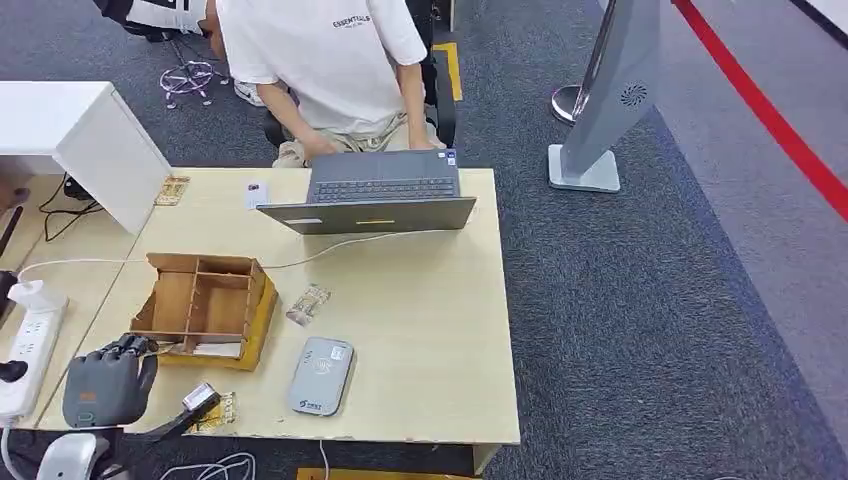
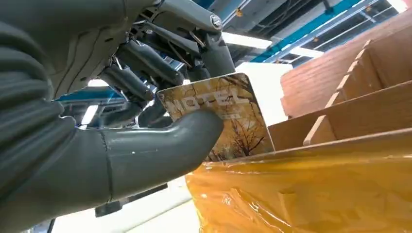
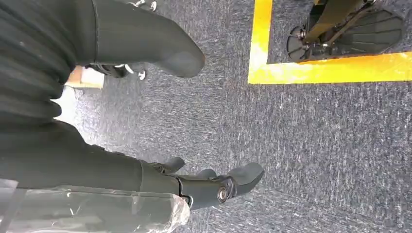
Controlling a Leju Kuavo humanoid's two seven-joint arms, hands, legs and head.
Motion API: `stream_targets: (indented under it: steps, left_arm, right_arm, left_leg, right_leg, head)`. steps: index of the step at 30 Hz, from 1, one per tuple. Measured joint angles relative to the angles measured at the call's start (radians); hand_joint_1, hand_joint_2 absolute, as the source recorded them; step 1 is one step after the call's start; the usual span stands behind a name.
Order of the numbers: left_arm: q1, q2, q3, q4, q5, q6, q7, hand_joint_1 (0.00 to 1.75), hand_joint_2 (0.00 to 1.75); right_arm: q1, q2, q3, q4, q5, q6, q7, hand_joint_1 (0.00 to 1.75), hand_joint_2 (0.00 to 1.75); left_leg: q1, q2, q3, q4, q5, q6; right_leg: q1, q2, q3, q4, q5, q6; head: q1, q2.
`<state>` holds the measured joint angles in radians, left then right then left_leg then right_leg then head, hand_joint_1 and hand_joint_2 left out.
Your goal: Pass the card to the sensor for recognition and then transmit it.
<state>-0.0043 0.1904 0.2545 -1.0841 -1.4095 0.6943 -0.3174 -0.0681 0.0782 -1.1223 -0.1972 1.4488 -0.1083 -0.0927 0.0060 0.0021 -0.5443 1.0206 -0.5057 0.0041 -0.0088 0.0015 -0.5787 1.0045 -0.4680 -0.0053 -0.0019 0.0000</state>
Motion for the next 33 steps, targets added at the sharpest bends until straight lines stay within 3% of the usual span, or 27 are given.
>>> stream_targets:
  steps: [5,9,10,13,17,20,24,27,30,33]
  left_arm:
    - [-0.010,-0.001,-0.034,0.002,0.004,0.001,0.059,1.75,1.75]
    - [-0.004,0.008,-0.128,-0.068,0.018,-0.028,0.172,1.75,1.75]
    - [-0.003,0.012,-0.153,-0.096,0.003,-0.055,0.191,1.75,1.75]
    - [0.005,0.043,-0.251,-0.235,-0.060,-0.217,0.279,1.75,1.75]
    - [-0.019,0.086,-0.397,-0.390,-0.044,-0.433,0.345,1.75,1.75]
    - [-0.060,0.126,-0.506,-0.480,-0.004,-0.506,0.372,1.75,1.75]
    - [-0.135,0.167,-0.619,-0.569,0.075,-0.564,0.389,1.75,1.75]
    - [-0.220,0.174,-0.669,-0.589,0.112,-0.580,0.402,1.75,1.75]
    - [-0.322,0.167,-0.674,-0.573,0.120,-0.579,0.420,1.75,1.75]
    - [-0.451,0.155,-0.674,-0.482,0.094,-0.548,0.426,1.75,1.75]
  right_arm:
    - [0.000,0.000,-0.001,0.000,-0.007,-0.003,0.008,0.00,1.75]
    - [0.000,0.000,-0.004,0.000,-0.022,-0.004,0.013,0.00,1.75]
    - [0.000,0.000,-0.005,0.000,-0.024,-0.004,0.016,0.00,1.75]
    - [0.001,0.000,-0.013,0.000,-0.037,-0.004,0.018,0.00,1.75]
    - [0.003,0.000,-0.032,0.000,-0.060,-0.004,0.023,0.00,1.75]
    - [0.005,0.002,-0.044,0.000,-0.071,-0.004,0.024,0.00,1.75]
    - [0.006,0.002,-0.058,0.000,-0.074,-0.002,0.021,0.00,1.75]
    - [0.005,0.002,-0.059,0.000,-0.065,0.005,0.019,0.00,1.75]
    - [0.004,0.002,-0.058,0.000,-0.048,0.016,0.013,0.00,1.75]
    - [0.002,0.002,-0.054,0.000,-0.030,0.022,0.002,0.00,1.75]
  left_leg:
    - [0.000,0.000,0.000,0.000,0.001,-0.001]
    - [0.000,0.000,0.000,0.000,0.001,-0.001]
    - [0.000,0.000,0.000,0.000,0.001,-0.001]
    - [0.000,-0.001,0.000,0.000,0.001,-0.001]
    - [0.000,-0.001,0.000,0.001,0.001,-0.001]
    - [0.000,0.000,0.000,0.001,0.001,-0.001]
    - [0.000,0.000,0.000,0.001,0.001,-0.001]
    - [0.000,-0.001,0.000,0.001,0.002,-0.001]
    - [0.001,-0.001,-0.001,0.001,0.004,-0.002]
    - [0.001,-0.001,-0.001,0.001,0.005,-0.002]
  right_leg:
    - [0.000,0.000,0.000,0.000,0.000,0.000]
    - [0.000,0.000,0.000,0.000,0.001,-0.001]
    - [0.000,-0.001,0.000,0.000,0.001,-0.001]
    - [0.000,-0.001,0.000,0.000,0.001,-0.001]
    - [0.000,0.000,0.000,0.000,0.001,-0.001]
    - [0.000,0.000,0.000,0.000,0.002,-0.001]
    - [0.000,0.000,0.000,0.000,0.002,-0.001]
    - [0.000,-0.001,-0.001,0.000,0.002,-0.001]
    - [0.001,-0.001,-0.001,0.000,0.003,-0.002]
    - [0.001,0.000,-0.001,0.000,0.006,-0.002]
  head:
    - [0.000,0.000]
    - [0.000,0.000]
    - [0.000,0.000]
    - [0.000,0.000]
    - [0.000,0.000]
    - [0.000,0.000]
    - [-0.002,0.000]
    - [-0.001,0.000]
    - [-0.001,0.000]
    - [-0.001,0.000]
